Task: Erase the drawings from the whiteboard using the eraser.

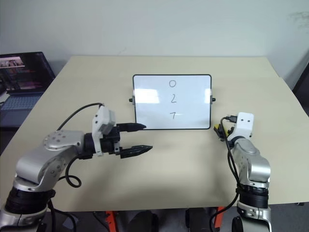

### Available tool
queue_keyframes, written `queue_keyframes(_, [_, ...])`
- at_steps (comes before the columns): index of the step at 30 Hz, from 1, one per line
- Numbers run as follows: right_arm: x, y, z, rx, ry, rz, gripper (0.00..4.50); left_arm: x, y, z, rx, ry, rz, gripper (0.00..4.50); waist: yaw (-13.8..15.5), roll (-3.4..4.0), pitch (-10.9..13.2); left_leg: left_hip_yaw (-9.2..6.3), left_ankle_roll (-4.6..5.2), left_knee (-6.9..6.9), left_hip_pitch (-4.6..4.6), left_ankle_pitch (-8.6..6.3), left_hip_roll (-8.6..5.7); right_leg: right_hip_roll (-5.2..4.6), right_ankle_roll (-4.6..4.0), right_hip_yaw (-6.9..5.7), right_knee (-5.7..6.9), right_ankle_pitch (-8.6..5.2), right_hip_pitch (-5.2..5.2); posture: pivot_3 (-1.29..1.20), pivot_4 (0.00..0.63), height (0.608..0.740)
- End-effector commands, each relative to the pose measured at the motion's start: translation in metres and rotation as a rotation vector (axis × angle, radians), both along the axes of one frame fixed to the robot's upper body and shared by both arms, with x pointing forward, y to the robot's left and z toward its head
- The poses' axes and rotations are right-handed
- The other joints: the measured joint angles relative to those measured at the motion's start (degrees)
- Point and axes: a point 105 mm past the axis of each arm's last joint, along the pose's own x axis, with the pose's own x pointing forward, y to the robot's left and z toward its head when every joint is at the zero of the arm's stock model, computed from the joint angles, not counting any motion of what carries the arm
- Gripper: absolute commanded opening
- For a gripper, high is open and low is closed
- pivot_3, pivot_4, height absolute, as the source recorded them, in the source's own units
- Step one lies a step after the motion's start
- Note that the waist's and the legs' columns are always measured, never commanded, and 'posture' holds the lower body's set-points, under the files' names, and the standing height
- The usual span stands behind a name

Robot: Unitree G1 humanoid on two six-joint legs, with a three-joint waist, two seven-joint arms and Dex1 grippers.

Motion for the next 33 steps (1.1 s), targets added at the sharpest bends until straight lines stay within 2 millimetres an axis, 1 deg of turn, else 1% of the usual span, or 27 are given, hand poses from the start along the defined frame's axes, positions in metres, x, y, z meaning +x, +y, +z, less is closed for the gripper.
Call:
queue_keyframes(1, [0.000, -0.001, 0.011, 0.011, -0.037, -0.011, 4.29, -0.001, 0.000, 0.009, 0.012, -0.047, -0.012, 4.50, 0.0, 0.00, 0.0, 0.00, 0.00, 0.00, 0.00, 0.00, 0.00, 0.00, 0.00, 0.00, 0.00, 0.00, 0.00, 0.00, 0.150, 0.740])
queue_keyframes(11, [-0.003, 0.009, 0.022, 0.035, -0.086, 0.081, 4.29, -0.002, -0.001, 0.008, 0.012, -0.044, -0.014, 4.50, 0.0, 0.01, 0.0, 0.00, 0.00, 0.00, -0.02, 0.00, 0.00, 0.00, 0.00, -0.01, 0.00, 0.00, -0.01, 0.00, 0.150, 0.740])
queue_keyframes(19, [-0.001, 0.017, 0.031, 0.059, -0.132, 0.154, 4.29, -0.003, -0.002, 0.008, 0.009, -0.044, -0.015, 4.50, 0.0, 0.01, 0.0, 0.00, 0.00, 0.00, -0.02, 0.00, 0.00, 0.00, 0.00, 0.00, 0.00, 0.00, -0.02, 0.00, 0.150, 0.740])
queue_keyframes(25, [-0.003, 0.022, 0.031, 0.084, -0.153, 0.240, 4.29, -0.002, -0.002, 0.009, 0.011, -0.046, -0.016, 4.50, 0.0, 0.01, 0.0, 0.00, 0.00, 0.00, -0.03, 0.00, 0.00, 0.00, 0.00, -0.01, 0.00, 0.00, -0.02, 0.00, 0.150, 0.740])
queue_keyframes(33, [-0.008, 0.024, 0.024, 0.089, -0.160, 0.325, 4.29, -0.003, -0.003, 0.009, 0.010, -0.047, -0.017, 4.50, 0.0, 0.00, 0.0, 0.00, 0.00, 0.00, -0.03, 0.00, 0.00, 0.00, 0.00, -0.01, 0.00, 0.00, -0.02, 0.00, 0.150, 0.740])
